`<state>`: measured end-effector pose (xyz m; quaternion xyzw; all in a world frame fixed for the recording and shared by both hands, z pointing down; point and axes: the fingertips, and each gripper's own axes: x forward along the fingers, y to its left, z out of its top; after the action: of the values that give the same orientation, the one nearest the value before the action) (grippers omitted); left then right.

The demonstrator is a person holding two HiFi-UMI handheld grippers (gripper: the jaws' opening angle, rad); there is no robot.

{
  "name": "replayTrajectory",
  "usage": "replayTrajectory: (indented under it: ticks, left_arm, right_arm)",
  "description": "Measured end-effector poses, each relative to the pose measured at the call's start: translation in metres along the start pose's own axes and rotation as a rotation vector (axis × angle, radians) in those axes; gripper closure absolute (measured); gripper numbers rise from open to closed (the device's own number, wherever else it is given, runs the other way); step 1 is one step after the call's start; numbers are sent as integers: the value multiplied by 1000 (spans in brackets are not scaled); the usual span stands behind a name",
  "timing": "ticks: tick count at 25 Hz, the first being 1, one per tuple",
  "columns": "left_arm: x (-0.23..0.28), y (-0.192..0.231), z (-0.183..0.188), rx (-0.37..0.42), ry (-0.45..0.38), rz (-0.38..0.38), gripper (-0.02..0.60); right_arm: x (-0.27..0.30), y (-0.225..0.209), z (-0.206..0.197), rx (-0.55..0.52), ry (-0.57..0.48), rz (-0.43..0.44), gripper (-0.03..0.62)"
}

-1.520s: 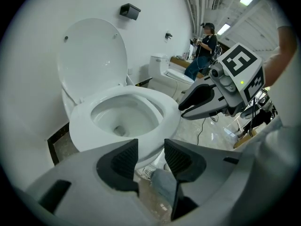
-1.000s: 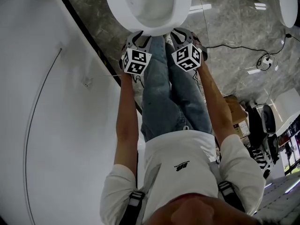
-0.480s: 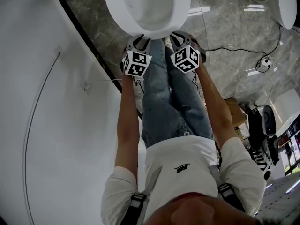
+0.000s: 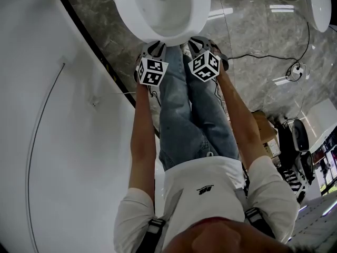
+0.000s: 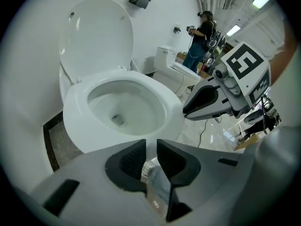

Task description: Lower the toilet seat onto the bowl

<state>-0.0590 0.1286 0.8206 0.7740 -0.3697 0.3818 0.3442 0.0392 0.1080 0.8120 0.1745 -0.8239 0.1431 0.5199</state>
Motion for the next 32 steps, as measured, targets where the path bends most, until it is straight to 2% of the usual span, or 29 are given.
replayTrajectory:
  ticks: [18, 23, 32]
  left_arm:
    - [18, 7, -11, -25, 29, -17, 512]
    - [11, 13, -4, -57, -9, 2, 526]
    - [-13, 29, 23, -75, -94, 45, 535]
  right_arm:
    - [20, 1, -10, 0, 49, 14, 537]
    - [10, -7, -4, 58, 14, -27, 537]
    - [-14, -25, 30, 84, -99, -80, 545]
